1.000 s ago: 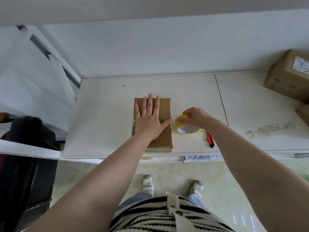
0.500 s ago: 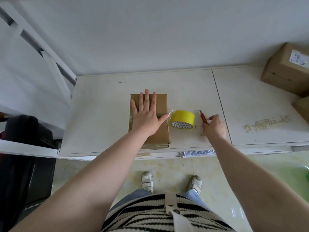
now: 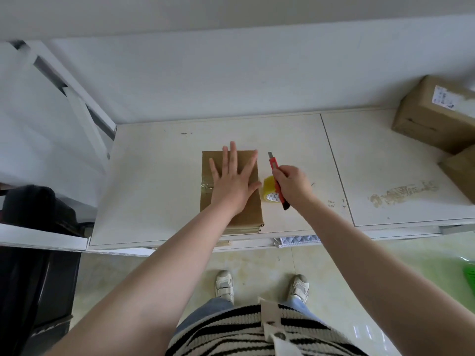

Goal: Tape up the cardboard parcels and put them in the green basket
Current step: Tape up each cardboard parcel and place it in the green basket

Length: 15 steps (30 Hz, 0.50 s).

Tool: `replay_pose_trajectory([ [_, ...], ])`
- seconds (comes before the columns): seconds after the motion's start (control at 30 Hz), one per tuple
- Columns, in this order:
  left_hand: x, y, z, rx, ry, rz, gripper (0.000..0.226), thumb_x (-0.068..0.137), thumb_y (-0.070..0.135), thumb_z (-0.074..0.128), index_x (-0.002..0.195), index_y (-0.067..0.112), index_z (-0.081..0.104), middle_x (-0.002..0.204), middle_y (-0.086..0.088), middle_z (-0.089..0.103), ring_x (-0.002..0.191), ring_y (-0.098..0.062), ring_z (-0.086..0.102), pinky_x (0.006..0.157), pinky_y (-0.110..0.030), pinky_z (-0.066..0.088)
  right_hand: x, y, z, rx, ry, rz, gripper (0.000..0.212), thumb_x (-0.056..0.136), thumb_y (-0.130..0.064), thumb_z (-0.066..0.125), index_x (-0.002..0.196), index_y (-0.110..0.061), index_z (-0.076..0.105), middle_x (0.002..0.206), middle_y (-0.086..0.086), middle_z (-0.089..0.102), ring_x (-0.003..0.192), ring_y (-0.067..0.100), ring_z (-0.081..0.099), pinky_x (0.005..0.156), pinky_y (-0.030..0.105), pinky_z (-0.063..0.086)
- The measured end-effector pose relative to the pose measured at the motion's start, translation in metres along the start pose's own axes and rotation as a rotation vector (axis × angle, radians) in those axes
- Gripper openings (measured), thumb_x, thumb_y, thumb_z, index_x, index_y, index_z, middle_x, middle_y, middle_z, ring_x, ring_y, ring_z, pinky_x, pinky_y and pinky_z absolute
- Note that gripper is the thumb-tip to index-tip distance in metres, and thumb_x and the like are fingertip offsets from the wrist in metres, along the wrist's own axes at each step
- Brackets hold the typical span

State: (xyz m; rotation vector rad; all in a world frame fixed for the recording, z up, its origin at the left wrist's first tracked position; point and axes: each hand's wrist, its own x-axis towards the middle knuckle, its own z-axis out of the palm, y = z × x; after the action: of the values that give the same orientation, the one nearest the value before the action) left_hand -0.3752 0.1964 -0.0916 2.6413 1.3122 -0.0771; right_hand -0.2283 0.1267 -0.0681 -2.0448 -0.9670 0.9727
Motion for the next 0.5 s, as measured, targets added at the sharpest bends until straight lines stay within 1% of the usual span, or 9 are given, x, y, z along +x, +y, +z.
replay_pose_trajectory([
  [0.1, 0.002, -0.004, 0.001, -0.068, -0.030, -0.065, 0.084, 0.096, 0.064, 0.031, 0.153, 0.029, -0.020, 0.157, -0.016, -0.030, 0.146, -0.033, -0.027, 0.116, -0.054, -0.013, -0.001, 0.005, -0.008, -0.022, -0.011, -0.034, 0.036, 0.094, -0.018, 0.051, 0.063, 0.001, 0.056, 0.066, 0.009, 0.050, 0.048, 0.014, 0.043, 0.051, 0.030, 0.035],
  [0.17, 0.002, -0.004, 0.001, -0.056, -0.032, -0.079, 0.087, 0.095, 0.066, 0.029, 0.153, 0.023, -0.021, 0.158, -0.016, -0.029, 0.146, -0.032, -0.027, 0.114, -0.050, -0.017, -0.001, 0.008, -0.009, -0.052, -0.034, -0.037, 0.033, 0.092, -0.017, 0.054, 0.068, 0.005, 0.062, 0.079, 0.005, 0.054, 0.055, 0.014, 0.049, 0.054, 0.027, 0.039],
  [0.23, 0.003, -0.003, 0.001, -0.057, -0.035, -0.083, 0.088, 0.094, 0.066, 0.029, 0.153, 0.022, -0.021, 0.158, -0.015, -0.029, 0.146, -0.031, -0.026, 0.112, -0.048, -0.020, -0.001, 0.013, -0.010, -0.074, -0.064, -0.044, 0.030, 0.092, -0.019, 0.058, 0.068, -0.005, 0.068, 0.095, -0.006, 0.051, 0.070, 0.012, 0.055, 0.061, 0.024, 0.045],
  [0.27, 0.003, -0.003, 0.001, -0.059, -0.039, -0.084, 0.089, 0.094, 0.066, 0.029, 0.153, 0.022, -0.020, 0.158, -0.015, -0.029, 0.146, -0.031, -0.027, 0.111, -0.048, -0.021, -0.002, 0.015, -0.011, -0.089, -0.078, -0.052, 0.029, 0.092, -0.020, 0.059, 0.066, -0.012, 0.068, 0.098, -0.012, 0.048, 0.074, 0.010, 0.056, 0.064, 0.025, 0.047],
  [0.33, 0.003, -0.003, 0.000, -0.065, -0.048, -0.087, 0.090, 0.094, 0.066, 0.031, 0.153, 0.021, -0.020, 0.158, -0.015, -0.029, 0.146, -0.031, -0.027, 0.110, -0.047, -0.021, -0.004, 0.014, -0.012, -0.108, -0.098, -0.058, 0.028, 0.092, -0.020, 0.060, 0.064, -0.021, 0.065, 0.098, -0.015, 0.046, 0.078, 0.010, 0.056, 0.068, 0.027, 0.051],
  [0.4, 0.004, -0.003, -0.001, -0.074, -0.057, -0.088, 0.090, 0.094, 0.066, 0.032, 0.153, 0.021, -0.020, 0.158, -0.015, -0.030, 0.146, -0.031, -0.027, 0.111, -0.048, -0.021, -0.005, 0.013, -0.013, -0.113, -0.105, -0.048, 0.027, 0.092, -0.018, 0.060, 0.065, -0.021, 0.063, 0.098, -0.013, 0.046, 0.077, 0.012, 0.055, 0.066, 0.028, 0.050],
  [0.5, 0.004, -0.002, -0.002, -0.087, -0.071, -0.086, 0.090, 0.095, 0.065, 0.033, 0.153, 0.021, -0.021, 0.157, -0.014, -0.031, 0.145, -0.031, -0.029, 0.110, -0.047, -0.022, -0.006, 0.008, -0.015, -0.224, -0.129, -0.062, 0.023, 0.092, -0.016, 0.059, 0.071, -0.010, 0.067, 0.103, -0.007, 0.045, 0.076, 0.008, 0.050, 0.062, 0.021, 0.043],
])
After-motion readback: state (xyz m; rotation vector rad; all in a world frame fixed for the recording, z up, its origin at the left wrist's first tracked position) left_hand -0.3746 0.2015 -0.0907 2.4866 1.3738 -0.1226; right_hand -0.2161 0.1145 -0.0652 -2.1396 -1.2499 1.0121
